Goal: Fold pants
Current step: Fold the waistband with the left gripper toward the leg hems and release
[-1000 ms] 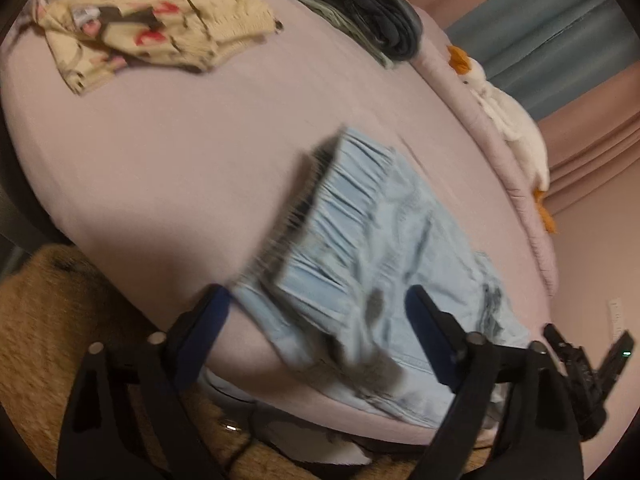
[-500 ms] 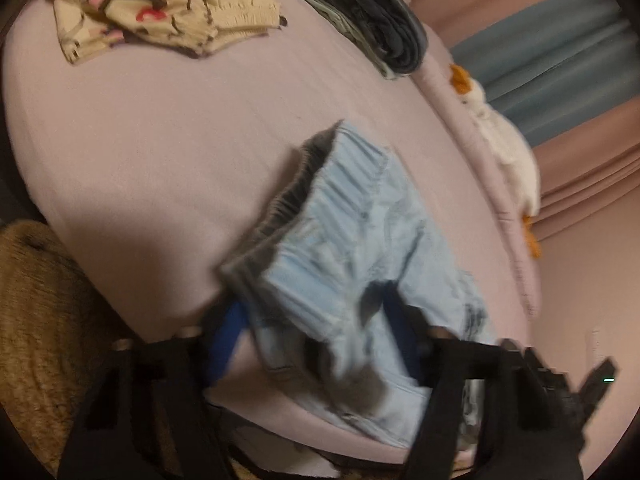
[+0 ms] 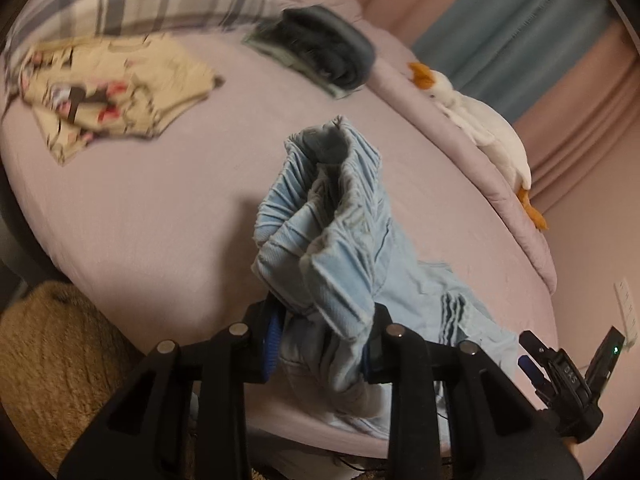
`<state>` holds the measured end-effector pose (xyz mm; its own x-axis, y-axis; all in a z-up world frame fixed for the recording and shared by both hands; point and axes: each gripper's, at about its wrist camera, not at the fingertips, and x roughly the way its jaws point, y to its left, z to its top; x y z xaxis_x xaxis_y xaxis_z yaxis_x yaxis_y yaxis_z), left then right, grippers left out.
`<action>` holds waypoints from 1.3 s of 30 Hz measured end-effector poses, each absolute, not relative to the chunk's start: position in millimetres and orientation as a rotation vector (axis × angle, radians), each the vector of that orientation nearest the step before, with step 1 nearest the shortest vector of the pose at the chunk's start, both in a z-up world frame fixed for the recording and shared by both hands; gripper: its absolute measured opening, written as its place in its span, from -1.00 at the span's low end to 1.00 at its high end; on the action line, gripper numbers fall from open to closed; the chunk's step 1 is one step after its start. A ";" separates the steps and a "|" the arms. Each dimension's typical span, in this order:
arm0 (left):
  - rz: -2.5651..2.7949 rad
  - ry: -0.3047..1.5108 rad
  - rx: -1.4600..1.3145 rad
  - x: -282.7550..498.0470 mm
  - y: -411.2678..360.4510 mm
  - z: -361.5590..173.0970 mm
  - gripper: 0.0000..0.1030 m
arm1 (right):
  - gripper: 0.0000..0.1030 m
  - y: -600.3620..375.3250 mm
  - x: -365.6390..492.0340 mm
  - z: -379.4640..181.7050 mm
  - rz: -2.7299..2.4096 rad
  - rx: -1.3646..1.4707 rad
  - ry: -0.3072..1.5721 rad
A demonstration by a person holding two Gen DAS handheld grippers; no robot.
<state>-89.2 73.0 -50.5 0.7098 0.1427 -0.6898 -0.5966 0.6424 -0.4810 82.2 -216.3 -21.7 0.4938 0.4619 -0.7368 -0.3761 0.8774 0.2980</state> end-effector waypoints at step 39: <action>-0.099 0.794 -0.412 55.7 -97.7 -17.5 -0.48 | 0.62 -295.8 93.1 -10.9 0.361 0.256 0.852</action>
